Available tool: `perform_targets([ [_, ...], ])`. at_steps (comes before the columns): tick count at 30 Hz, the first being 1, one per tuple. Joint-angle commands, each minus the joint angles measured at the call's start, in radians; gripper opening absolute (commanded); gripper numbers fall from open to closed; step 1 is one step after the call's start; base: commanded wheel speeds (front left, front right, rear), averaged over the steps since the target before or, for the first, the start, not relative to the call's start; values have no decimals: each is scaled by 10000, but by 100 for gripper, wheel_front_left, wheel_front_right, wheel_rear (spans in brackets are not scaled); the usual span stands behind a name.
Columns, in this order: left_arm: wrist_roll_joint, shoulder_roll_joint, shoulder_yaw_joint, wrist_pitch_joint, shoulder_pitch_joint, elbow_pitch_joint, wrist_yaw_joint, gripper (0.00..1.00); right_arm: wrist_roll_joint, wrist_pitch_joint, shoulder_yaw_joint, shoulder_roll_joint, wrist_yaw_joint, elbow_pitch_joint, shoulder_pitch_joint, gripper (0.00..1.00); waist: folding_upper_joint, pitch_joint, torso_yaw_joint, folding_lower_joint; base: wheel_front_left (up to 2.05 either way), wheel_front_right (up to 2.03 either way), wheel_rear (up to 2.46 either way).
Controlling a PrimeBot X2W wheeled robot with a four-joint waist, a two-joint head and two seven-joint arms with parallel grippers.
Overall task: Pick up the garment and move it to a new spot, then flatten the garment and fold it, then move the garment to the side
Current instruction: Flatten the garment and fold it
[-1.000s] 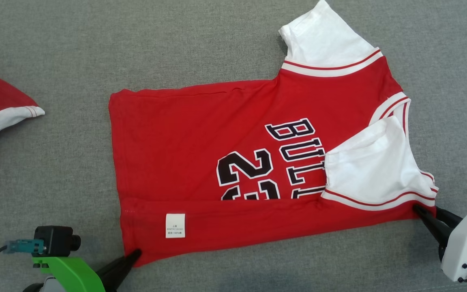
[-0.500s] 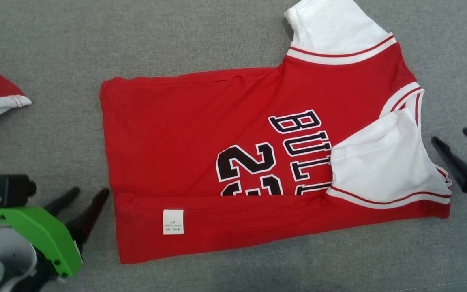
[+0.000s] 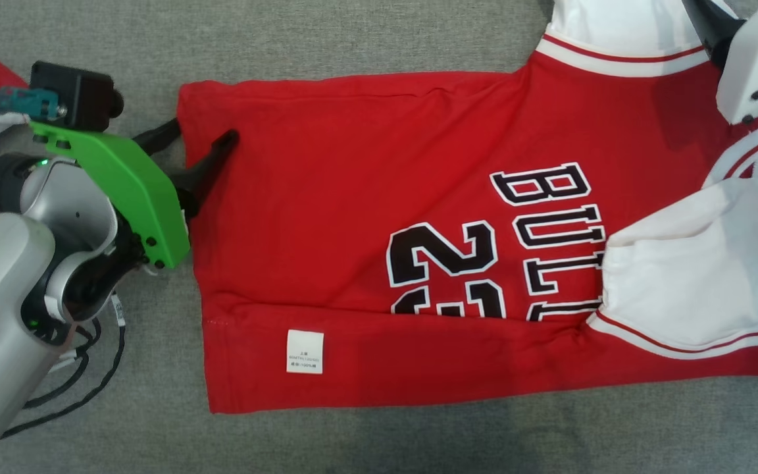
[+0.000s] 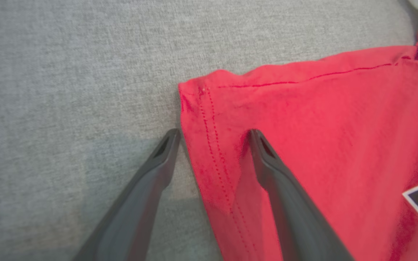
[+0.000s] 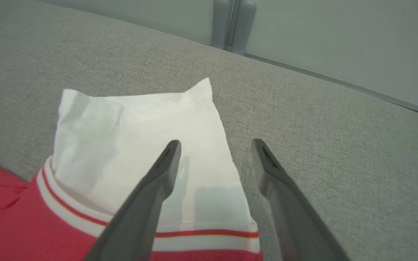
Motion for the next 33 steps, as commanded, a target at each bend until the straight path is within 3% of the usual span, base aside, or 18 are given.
perform_targets([
  [1, 89, -253, -150, 212, -344, 514, -133, 100, -134, 121, 171, 37, 1, 543, -558, 100, 119, 345, 529, -1, 0, 0, 0],
  [6, 134, -980, -451, 697, -1202, 1610, -561, 100, -415, 499, 881, -64, 1, 1981, -2032, 100, 119, 468, 900, -1, 0, 0, 0],
  [12, -127, -1381, -796, 1235, -1349, 2218, -1015, 100, -321, 856, 1355, -159, 1, 2943, -2551, 100, 119, 490, 1087, -1, 0, 0, 0],
  [13, -120, -1410, -841, 1284, -1383, 2301, -1052, 100, -268, 915, 1433, -169, 1, 3044, -2602, 93, 119, 504, 1097, -1, 0, 0, 0],
  [14, -129, -1452, -889, 1360, -1415, 2387, -1096, 100, -236, 900, 1452, -178, 1, 3126, -2638, 48, 119, 521, 1104, -1, 0, 0, 0],
  [15, -136, -1496, -921, 1388, -1431, 2461, -1132, 100, -221, 877, 1419, -161, -1, 3222, -2659, 36, 119, 527, 1106, -1, 0, 0, 0],
  [16, -154, -1580, -914, 1381, -1466, 2537, -1157, 100, -183, 886, 1456, -138, 1, 3294, -2683, 17, 119, 524, 1101, -1, 0, 0, 0],
  [18, -259, -1759, -894, 1368, -1521, 2636, -1272, 98, -52, 930, 1607, -146, -1, 3373, -2702, 0, 119, 505, 1077, -1, 0, 0, 0],
  [20, -447, -1943, -811, 1282, -1559, 2663, -1393, 13, 238, 969, 1749, -169, 2, 3345, -2700, 0, 119, 486, 1037, -1, 0, 0, 0],
  [21, -481, -2031, -803, 1293, -1544, 2657, -1493, 0, 379, 894, 1798, -181, 2, 3309, -2690, 0, 119, 456, 1012, -1, 0, 0, 0],
  [28, -374, -1768, -686, 951, -1389, 2575, -1682, 0, 990, 79, 2048, -493, 1, 2955, -2485, 0, 119, -59, 847, -1, 0, 0, 0],
  [33, -490, -1215, -298, 244, -738, 1926, -1444, 0, 1745, -1130, 2302, -799, 1, 2209, -1740, 0, 119, -847, 600, -1, 0, 0, 0],
])
